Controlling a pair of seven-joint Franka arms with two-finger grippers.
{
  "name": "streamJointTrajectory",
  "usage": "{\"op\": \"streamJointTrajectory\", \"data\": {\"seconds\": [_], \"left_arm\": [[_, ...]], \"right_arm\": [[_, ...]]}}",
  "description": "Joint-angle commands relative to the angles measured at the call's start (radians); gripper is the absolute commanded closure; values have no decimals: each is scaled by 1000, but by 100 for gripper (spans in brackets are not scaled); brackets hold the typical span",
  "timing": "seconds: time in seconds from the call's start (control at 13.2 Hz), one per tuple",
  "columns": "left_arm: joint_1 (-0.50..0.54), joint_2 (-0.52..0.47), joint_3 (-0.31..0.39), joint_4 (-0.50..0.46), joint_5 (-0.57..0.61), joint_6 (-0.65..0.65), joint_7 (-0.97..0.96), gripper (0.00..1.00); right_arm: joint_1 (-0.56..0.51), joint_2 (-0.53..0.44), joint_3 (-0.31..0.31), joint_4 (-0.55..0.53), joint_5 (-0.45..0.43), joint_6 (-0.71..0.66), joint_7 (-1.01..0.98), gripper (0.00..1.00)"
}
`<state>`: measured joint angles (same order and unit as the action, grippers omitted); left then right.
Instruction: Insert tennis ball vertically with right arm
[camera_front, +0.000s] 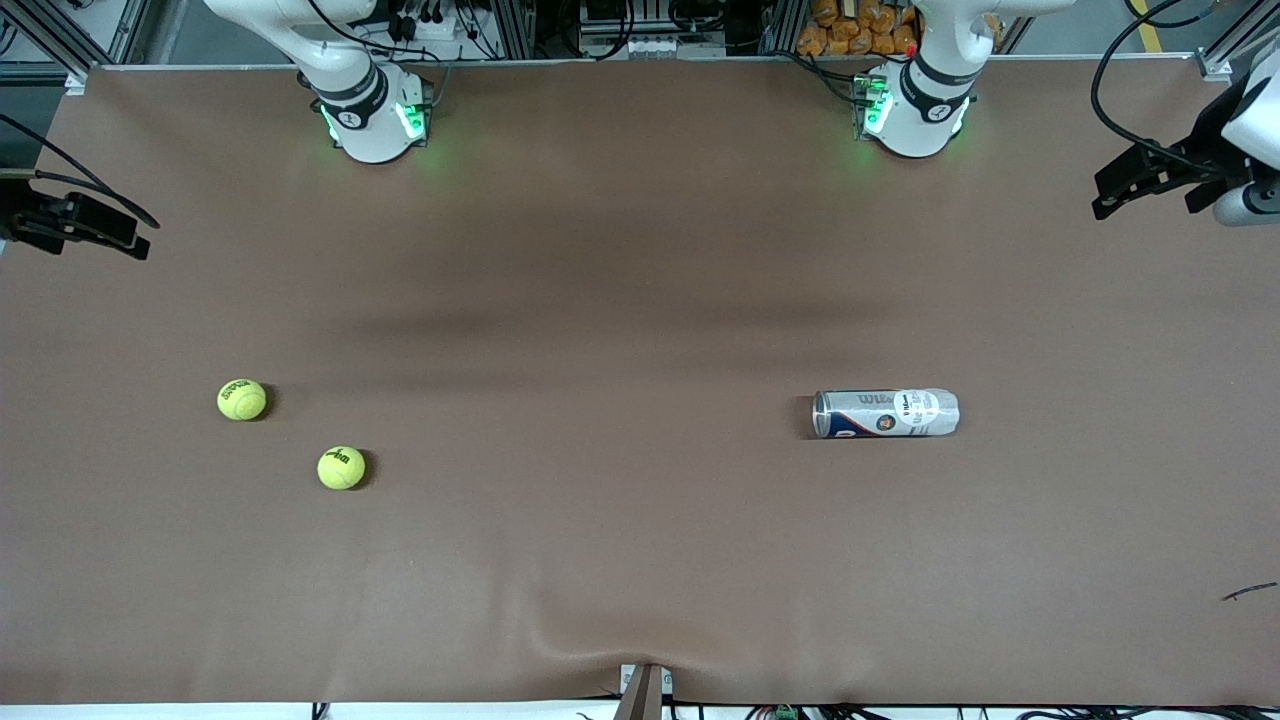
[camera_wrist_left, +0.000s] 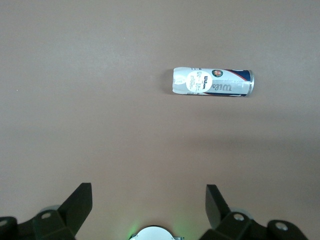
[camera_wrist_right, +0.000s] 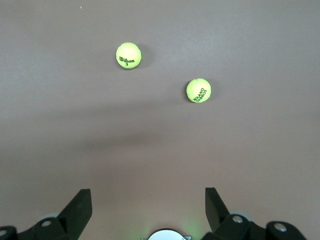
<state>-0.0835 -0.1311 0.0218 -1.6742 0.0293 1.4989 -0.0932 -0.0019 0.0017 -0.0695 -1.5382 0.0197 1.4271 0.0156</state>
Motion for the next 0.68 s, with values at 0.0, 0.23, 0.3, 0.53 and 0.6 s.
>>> {"op": "streamJointTrajectory", "data": {"seconds": [0.0,0.23,0.3,0.53,0.6], "left_arm": [[5,14,-3,-30,20,55,116,0],[4,37,-6,-56,20,115,150,0],[-1,48,-8,-56,20,119,150,0],[-7,90,-13,-56,20,150,148,0],[-9,97,-14,-56,20,158,150,0]], "right_arm": [[-1,-11,2,-14,6,-5,-9,0],[23,-11,2,-17,6,-14,-8,0],[40,-11,2,-17,6,-10,-8,0],[72,-11,2,-14,5,9,-5,0],[74,-12,2,-11,5,10,-5,0]]}}
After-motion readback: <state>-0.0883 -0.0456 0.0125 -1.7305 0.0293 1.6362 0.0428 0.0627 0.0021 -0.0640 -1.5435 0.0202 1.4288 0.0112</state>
